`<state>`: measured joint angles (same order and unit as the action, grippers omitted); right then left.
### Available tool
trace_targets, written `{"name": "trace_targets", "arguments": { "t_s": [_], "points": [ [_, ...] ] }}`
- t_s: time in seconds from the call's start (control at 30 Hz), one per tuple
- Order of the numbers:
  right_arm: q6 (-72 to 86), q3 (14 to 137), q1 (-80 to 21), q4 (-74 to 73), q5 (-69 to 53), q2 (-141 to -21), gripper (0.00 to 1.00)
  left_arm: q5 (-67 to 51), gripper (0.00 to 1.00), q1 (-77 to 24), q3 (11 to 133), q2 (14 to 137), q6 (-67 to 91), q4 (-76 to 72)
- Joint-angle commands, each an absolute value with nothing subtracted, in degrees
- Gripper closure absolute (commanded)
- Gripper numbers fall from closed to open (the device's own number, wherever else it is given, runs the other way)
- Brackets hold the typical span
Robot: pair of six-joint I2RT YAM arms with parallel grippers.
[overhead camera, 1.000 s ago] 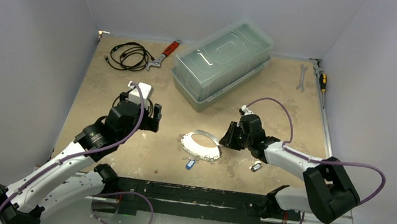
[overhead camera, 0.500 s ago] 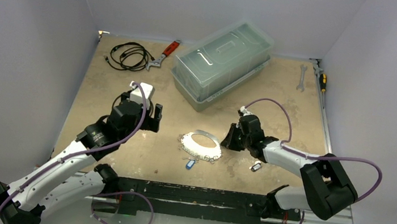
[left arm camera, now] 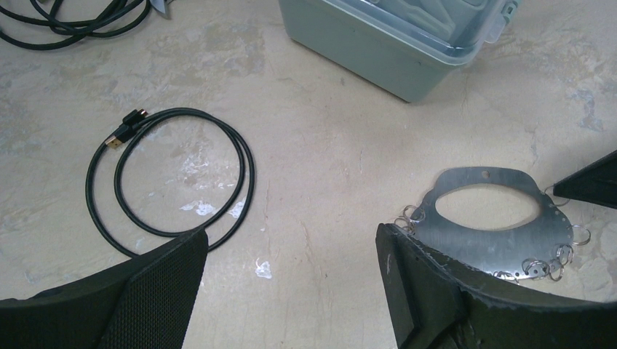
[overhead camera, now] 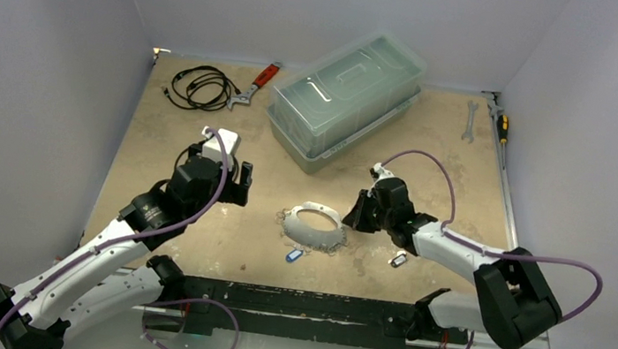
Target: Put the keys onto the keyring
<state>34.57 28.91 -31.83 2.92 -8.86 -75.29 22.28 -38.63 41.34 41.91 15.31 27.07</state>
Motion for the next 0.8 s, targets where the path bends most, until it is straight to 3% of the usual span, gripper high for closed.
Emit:
{"name": "trace_targets", "arguments": {
  "t_s": [0.0, 0.37, 0.77],
  "points": [
    [32.3, 28.7, -32.1, 7.0, -11.8, -70.3, 1.00, 21.5, 0.16, -38.2, 41.7, 40.6, 14.2, 25.3],
    [29.7, 27.2, -32.1, 12.5, -18.7, -62.1, 1.00, 16.0, 0.17, -38.2, 41.4, 36.7, 13.8, 22.8],
    [29.8, 26.1, -32.1, 21.6, -28.7, -52.9, 1.00, -0.8, 0.20, -38.3, 39.3, 29.9, 13.1, 16.1]
  ]
}}
